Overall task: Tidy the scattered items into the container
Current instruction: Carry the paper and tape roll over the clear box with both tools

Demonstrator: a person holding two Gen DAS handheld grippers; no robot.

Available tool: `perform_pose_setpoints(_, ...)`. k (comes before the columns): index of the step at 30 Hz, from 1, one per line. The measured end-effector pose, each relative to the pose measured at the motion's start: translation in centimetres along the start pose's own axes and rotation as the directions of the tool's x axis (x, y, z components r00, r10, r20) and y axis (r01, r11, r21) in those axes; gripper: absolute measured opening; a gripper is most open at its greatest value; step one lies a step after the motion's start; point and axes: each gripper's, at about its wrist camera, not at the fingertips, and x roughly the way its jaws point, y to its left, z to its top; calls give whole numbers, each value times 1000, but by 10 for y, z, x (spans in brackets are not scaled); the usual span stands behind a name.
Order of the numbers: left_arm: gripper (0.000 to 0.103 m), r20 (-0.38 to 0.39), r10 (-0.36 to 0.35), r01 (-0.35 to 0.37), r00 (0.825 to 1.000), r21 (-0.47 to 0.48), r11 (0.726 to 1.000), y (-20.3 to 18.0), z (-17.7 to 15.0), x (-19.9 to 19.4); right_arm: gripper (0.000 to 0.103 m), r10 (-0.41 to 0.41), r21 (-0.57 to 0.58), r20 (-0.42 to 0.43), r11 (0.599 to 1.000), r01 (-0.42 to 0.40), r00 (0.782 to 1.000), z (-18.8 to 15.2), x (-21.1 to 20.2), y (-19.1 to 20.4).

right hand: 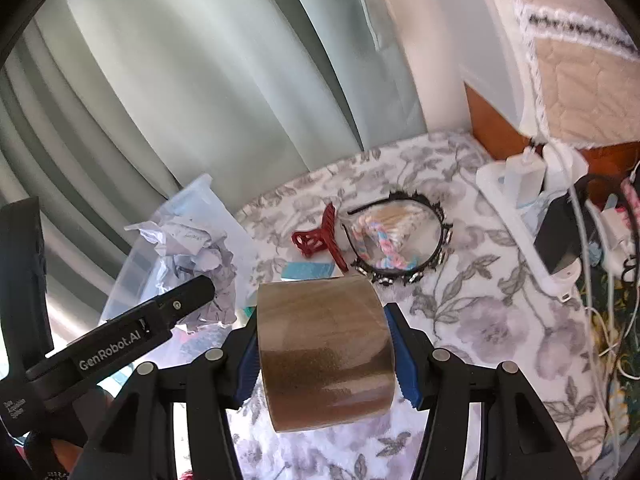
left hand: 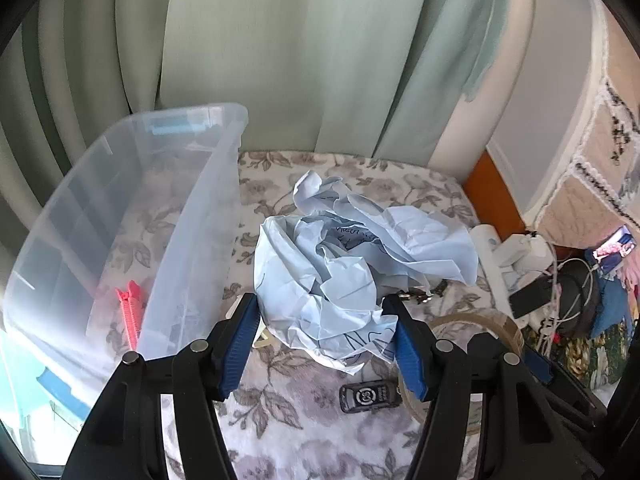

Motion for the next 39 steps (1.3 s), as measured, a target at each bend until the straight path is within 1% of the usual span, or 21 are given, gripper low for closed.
perform_pose_setpoints(7, 65, 42, -7, 7, 999, -4, 1000, 3, -1, -26, 59, 11, -16, 62, 1000, -10, 998, 3, -30, 12)
perform_pose_setpoints(10, 65, 71, -10, 11, 997, -9, 1000, 5, 2, -36, 59, 20, -34, 95, 999, -17, 995, 7, -42, 22)
perform_pose_setpoints(18, 65, 145, 11, -7, 989, -29, 1000, 30, 4, -72, 59, 34, -77, 182, 997, -20, 983, 17, -76, 49)
perform_pose_setpoints(24, 65, 208, 25, -13, 978, -59, 998, 50, 8, -95, 59, 50, -117, 234, 993, -23, 971, 23, -96, 71)
perform_pose_setpoints(29, 65, 242, 31, -8, 970, -94, 996, 69, 8, -107, 59, 61, -145, 238, 989, -26, 969, 25, -98, 90)
perform_pose_setpoints(39, 65, 254, 51, -3, 966, -186, 982, 117, 5, -113, 59, 77, -206, 197, 978, -36, 977, 26, -80, 124)
